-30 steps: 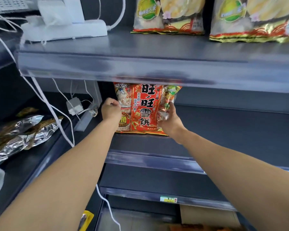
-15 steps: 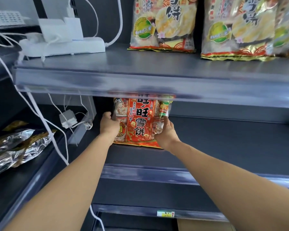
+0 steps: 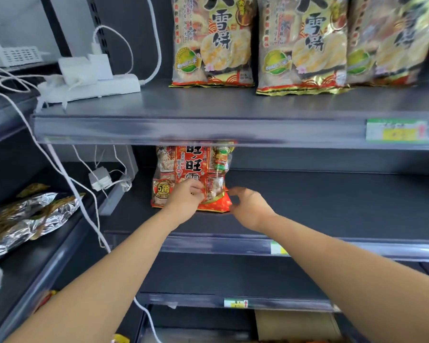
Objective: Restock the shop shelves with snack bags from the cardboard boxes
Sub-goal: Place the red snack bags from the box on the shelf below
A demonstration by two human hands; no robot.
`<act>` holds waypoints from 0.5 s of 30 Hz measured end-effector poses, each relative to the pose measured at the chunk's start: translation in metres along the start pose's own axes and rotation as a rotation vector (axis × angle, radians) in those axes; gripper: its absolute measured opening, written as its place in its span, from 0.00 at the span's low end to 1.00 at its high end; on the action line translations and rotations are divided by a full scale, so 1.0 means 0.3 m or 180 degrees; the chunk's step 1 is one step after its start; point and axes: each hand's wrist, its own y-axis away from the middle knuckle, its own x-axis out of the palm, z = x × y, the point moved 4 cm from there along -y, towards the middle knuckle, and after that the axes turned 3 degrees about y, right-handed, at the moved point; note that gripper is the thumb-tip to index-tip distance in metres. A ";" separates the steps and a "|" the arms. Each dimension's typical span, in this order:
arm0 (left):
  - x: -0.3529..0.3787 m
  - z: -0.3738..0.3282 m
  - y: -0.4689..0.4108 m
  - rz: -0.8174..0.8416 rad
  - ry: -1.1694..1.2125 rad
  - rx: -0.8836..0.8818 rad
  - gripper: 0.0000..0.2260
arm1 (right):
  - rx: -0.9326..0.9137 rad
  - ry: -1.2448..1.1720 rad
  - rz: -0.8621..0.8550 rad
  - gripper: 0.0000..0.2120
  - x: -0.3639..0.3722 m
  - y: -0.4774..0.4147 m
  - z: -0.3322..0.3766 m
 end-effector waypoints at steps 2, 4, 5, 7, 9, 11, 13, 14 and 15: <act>0.058 -0.061 0.050 0.0262 -0.0204 0.0222 0.11 | -0.0132 0.0317 0.0044 0.20 -0.042 0.066 -0.049; 0.157 -0.154 0.108 0.0552 -0.0393 0.0432 0.11 | -0.0011 0.0545 0.0050 0.20 -0.115 0.158 -0.159; 0.216 -0.205 0.131 0.0683 -0.0448 0.0529 0.11 | 0.0087 0.0600 0.0010 0.20 -0.159 0.206 -0.225; 0.358 -0.319 0.183 0.0965 -0.0506 0.0701 0.10 | 0.0344 0.0643 -0.0084 0.19 -0.256 0.317 -0.377; 0.515 -0.442 0.247 0.1254 -0.0527 0.0885 0.09 | 0.0631 0.0666 -0.0178 0.18 -0.357 0.435 -0.536; 0.708 -0.579 0.335 0.1629 -0.0456 0.1087 0.09 | 0.0984 0.0702 -0.0278 0.17 -0.473 0.590 -0.717; 0.899 -0.708 0.436 0.2001 -0.0461 0.1296 0.09 | 0.1258 0.0806 -0.0392 0.16 -0.586 0.747 -0.893; 0.993 -0.766 0.488 0.2180 -0.0476 0.1371 0.09 | 0.1408 0.0876 -0.0375 0.16 -0.637 0.823 -0.977; 1.084 -0.816 0.538 0.2337 -0.0471 0.1419 0.09 | 0.1545 0.0962 -0.0361 0.16 -0.687 0.896 -1.059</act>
